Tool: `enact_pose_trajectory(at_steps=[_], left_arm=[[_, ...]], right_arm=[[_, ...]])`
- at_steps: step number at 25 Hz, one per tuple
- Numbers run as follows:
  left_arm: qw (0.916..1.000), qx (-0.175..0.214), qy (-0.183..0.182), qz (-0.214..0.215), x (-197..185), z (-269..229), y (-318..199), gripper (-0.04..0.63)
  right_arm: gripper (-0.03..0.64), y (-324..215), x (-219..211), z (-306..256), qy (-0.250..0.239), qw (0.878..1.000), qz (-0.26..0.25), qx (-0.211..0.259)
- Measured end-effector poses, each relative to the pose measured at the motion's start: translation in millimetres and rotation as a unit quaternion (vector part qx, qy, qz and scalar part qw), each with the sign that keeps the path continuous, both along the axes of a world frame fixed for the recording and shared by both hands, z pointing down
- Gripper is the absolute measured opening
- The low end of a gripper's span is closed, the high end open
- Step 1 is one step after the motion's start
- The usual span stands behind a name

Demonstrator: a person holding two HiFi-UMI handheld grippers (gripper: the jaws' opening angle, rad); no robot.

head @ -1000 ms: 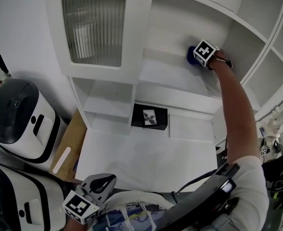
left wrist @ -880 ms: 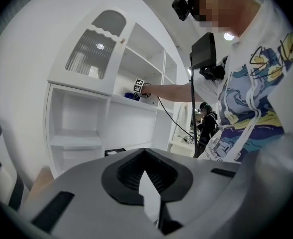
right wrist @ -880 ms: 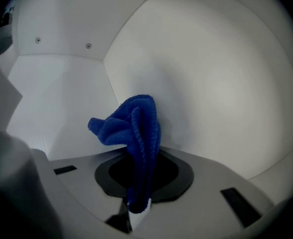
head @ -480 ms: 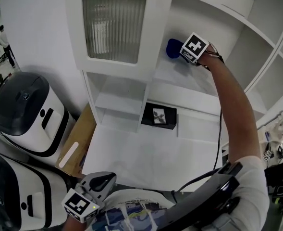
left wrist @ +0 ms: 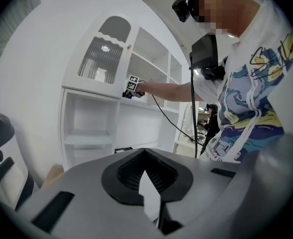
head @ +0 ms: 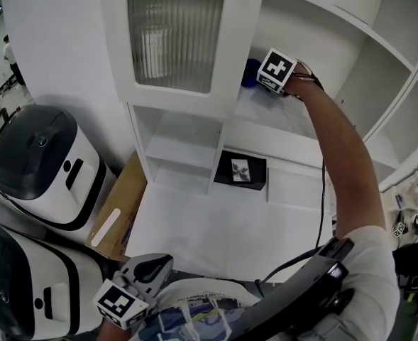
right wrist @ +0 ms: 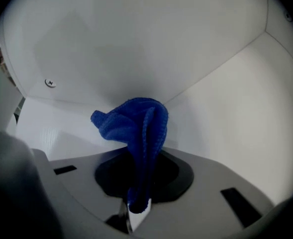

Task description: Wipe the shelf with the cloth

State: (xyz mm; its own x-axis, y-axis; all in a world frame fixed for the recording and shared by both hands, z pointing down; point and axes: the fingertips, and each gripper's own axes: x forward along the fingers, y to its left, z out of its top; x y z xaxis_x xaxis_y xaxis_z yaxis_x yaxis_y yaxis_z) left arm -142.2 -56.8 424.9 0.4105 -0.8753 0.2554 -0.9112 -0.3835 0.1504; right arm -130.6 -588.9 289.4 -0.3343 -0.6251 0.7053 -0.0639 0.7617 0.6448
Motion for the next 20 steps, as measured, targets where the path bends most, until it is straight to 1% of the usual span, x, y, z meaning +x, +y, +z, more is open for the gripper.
enact_pose_trajectory(at_steps=[3,6,11,17,20], left_arm=[[0.9999,0.002,0.001,0.01,5,0,-6,0.003],[0.9996,0.004,0.0,0.029,12,2,-12,0.003],[0.9988,0.001,0.006,0.048,20,4,-24,0.003],[0.9969,0.011,0.012,0.077,36,3,-36,0.003],[0.9964,0.01,0.012,0.083,39,4,-38,0.003]], right_arm=[[0.067,-10,23,0,0.006,1.0,0.015,0.003],[0.067,-21,53,1,0.013,0.999,0.036,0.004],[0.067,-33,105,1,0.03,0.997,0.075,0.012],[0.067,-48,174,5,0.07,0.989,0.13,0.02],[0.067,-53,198,6,0.082,0.985,0.152,0.022]])
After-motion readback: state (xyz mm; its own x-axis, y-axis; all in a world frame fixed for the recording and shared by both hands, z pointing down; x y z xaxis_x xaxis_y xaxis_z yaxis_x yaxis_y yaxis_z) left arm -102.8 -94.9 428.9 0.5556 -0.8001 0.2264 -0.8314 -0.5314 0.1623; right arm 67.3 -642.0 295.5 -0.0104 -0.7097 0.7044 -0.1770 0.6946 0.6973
